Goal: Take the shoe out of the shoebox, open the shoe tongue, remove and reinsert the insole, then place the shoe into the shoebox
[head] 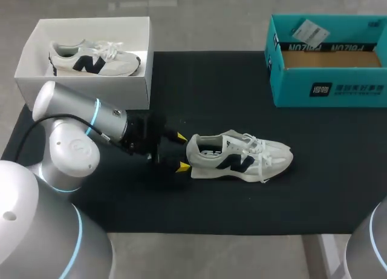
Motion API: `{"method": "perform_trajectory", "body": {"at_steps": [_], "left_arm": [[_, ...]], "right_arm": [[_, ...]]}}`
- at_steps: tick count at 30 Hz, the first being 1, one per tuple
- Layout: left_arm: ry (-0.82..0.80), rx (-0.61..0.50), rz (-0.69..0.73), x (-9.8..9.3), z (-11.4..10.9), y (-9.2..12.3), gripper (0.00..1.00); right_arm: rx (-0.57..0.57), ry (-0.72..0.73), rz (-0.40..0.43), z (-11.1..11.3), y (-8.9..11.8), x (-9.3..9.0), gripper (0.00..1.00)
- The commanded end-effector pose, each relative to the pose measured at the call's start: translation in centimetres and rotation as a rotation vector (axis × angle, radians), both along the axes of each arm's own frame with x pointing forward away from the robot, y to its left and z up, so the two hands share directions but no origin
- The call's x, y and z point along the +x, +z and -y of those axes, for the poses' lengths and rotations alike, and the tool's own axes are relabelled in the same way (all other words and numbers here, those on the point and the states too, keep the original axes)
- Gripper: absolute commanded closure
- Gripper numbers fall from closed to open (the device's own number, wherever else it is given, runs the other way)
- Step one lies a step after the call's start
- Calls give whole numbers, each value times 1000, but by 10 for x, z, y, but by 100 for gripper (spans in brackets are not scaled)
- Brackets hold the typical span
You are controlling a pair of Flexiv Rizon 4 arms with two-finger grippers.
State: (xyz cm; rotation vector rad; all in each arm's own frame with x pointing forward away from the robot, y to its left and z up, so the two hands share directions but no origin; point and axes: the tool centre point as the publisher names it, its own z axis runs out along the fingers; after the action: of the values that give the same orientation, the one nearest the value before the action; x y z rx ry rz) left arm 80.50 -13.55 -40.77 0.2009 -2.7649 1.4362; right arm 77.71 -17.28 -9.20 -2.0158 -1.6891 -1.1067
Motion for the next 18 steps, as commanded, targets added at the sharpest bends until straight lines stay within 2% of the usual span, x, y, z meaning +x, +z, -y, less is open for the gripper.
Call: {"method": "perform_trajectory", "body": {"at_steps": [1, 7, 18], "left_arm": [[-6, -9, -9, 6, 11, -14, 0], [-25, -17, -21, 9, 19, -23, 0], [-52, -20, -18, 9, 33, -26, 0]], "right_arm": [[-1, -2, -2, -1, 0, 0, 0], [-1, -2, -2, -1, 0, 0, 0], [-1, -2, -2, -1, 0, 0, 0]]}}
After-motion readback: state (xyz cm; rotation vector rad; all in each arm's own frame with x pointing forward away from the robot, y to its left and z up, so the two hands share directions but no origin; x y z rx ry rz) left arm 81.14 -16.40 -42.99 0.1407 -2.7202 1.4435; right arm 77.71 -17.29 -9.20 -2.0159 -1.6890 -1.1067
